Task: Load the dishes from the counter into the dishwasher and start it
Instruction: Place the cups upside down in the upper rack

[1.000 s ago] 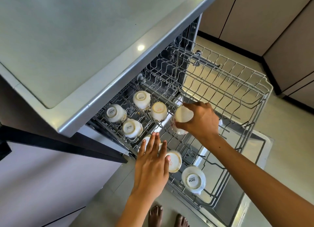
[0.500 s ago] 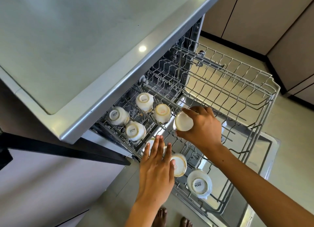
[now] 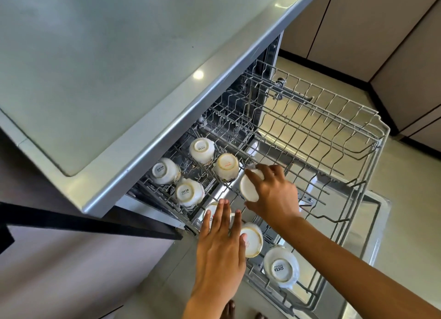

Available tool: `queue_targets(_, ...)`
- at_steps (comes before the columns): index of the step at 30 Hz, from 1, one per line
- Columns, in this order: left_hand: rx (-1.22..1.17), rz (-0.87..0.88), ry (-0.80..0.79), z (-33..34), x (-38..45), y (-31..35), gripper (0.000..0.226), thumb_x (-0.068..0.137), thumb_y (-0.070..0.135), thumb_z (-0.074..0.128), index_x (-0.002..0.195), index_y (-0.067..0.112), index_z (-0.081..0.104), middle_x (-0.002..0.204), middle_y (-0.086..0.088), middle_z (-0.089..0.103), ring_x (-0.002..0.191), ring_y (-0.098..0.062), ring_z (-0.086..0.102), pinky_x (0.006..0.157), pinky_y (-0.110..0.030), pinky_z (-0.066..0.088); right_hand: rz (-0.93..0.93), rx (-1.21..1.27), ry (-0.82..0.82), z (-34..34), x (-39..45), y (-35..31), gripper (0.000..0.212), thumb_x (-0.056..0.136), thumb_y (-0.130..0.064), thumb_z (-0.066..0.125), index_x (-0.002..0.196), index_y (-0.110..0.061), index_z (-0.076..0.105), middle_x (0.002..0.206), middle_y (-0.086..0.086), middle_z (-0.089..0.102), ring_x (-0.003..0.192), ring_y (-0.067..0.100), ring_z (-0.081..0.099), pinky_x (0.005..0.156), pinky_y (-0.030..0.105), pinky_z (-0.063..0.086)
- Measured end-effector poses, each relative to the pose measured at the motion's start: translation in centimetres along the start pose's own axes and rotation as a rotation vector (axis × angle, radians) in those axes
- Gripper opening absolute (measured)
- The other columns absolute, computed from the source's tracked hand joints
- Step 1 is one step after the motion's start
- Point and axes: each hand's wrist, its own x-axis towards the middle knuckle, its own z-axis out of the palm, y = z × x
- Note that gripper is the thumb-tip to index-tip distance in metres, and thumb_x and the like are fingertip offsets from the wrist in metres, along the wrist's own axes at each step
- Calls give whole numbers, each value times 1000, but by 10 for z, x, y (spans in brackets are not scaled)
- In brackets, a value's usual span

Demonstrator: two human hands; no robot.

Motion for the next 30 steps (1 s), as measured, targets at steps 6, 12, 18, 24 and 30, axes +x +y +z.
queue_targets(6, 12, -12, 16, -1, 0, 0, 55, 97, 34, 20, 123, 9, 61, 138, -17, 47, 134, -28, 37, 105, -45, 23, 16, -16, 12, 6, 0, -3, 82, 34, -43, 89, 108, -19, 64, 102, 9, 63, 92, 32, 58, 36, 32, 47)
queue_targets(12, -5, -9, 29, 0, 0, 1, 50, 94, 33, 29, 123, 9, 61, 139, -16, 47, 136, -27, 34, 106, -45, 23, -12, 11, 41, 13, -8, 0, 90, 45, -41, 88, 125, -19, 54, 124, 13, 57, 104, 33, 58, 45, 36, 53)
queue_targets(18, -6, -17, 31, 0, -1, 1, 50, 93, 33, 28, 122, 9, 62, 139, -17, 45, 137, -26, 32, 108, -44, 22, -13, 170, 52, 6, -8, 13, 85, 51, -33, 88, 127, -18, 54, 119, 14, 58, 94, 35, 63, 54, 38, 55)
queue_targets(24, -23, -25, 45, 1, -2, 1, 50, 93, 33, 27, 123, 10, 61, 141, -17, 43, 136, -26, 34, 107, -44, 22, 124, 422, 165, -21, -5, 31, 81, 56, -43, 85, 126, -14, 57, 116, 9, 63, 87, 27, 64, 69, 31, 51)
queue_targets(30, -23, -24, 33, 1, -2, 1, 50, 93, 33, 28, 123, 11, 62, 140, -17, 43, 136, -26, 33, 108, -44, 22, 72, 381, 89, -12, 0, 12, 82, 60, -50, 80, 130, -15, 54, 118, 10, 61, 88, 28, 64, 68, 32, 53)
